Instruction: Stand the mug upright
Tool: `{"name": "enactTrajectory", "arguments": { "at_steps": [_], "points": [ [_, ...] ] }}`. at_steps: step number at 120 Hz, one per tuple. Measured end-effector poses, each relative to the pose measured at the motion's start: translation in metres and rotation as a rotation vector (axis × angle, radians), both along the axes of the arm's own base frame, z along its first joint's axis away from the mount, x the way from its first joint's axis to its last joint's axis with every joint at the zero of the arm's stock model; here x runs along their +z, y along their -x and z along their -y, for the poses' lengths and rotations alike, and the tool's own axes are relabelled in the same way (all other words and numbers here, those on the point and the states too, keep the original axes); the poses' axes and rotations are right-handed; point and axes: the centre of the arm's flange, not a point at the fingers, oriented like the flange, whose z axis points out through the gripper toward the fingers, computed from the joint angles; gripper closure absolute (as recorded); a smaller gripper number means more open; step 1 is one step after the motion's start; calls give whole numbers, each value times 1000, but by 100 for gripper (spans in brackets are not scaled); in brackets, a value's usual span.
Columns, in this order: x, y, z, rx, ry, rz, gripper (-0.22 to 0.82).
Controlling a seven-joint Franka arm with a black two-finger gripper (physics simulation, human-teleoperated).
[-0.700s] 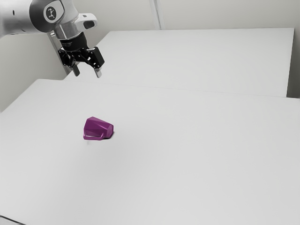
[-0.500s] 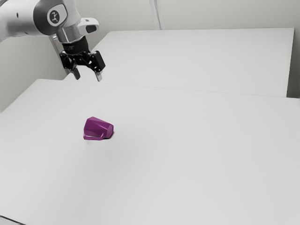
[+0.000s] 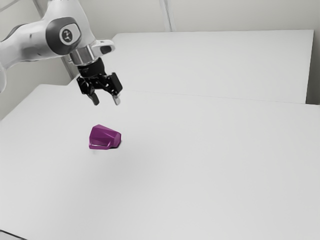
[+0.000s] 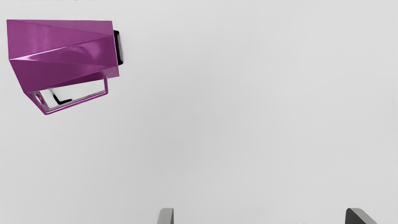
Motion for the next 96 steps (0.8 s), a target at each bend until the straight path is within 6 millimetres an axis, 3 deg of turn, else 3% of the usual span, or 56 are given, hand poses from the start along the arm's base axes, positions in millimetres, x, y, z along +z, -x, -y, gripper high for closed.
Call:
{"name": "enactTrajectory", "arguments": {
  "at_steps": [17,26,33,48,55,73,96],
  "points": [
    [-26,-6,2,-70,68,11,0],
    [-40,-12,-12,-85,103,23,0],
    [-49,-15,-47,-54,126,38,0],
    [-62,-1,-160,93,166,82,0],
    [-70,5,-188,120,183,94,0],
    [-103,-7,-188,56,244,90,0],
    [-136,-13,-223,32,312,118,0]
  ]
}}
